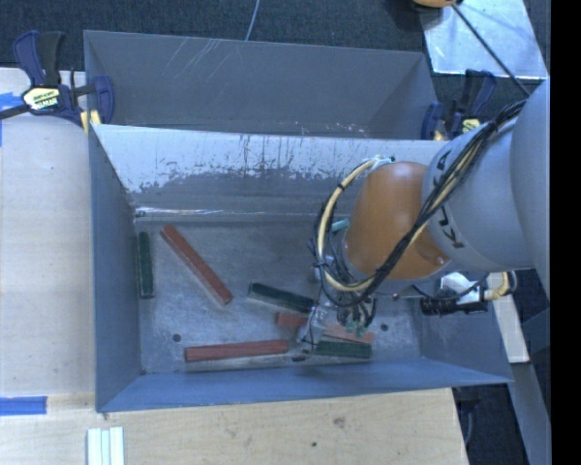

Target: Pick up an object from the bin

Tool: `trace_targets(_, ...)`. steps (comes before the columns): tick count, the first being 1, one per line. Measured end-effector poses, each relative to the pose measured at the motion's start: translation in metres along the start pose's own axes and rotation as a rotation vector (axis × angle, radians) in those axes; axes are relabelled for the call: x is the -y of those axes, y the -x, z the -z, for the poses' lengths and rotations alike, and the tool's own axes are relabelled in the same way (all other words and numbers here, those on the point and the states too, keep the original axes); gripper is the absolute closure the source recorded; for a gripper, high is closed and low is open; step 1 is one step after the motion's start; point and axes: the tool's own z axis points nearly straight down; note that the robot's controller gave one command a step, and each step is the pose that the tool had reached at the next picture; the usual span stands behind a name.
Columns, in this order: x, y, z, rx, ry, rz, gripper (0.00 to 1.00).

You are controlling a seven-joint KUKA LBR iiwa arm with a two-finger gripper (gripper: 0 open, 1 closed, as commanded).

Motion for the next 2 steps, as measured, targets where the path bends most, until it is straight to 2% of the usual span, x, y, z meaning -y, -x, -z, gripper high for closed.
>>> trace_targets(1, -0.0009, 0.0010, 0.0022, 0.004, 0.003, 0.000, 1.00)
trace_targets(2, -0.0009, 0.0011, 0.0023, 0.004, 0.003, 0.000, 1.00)
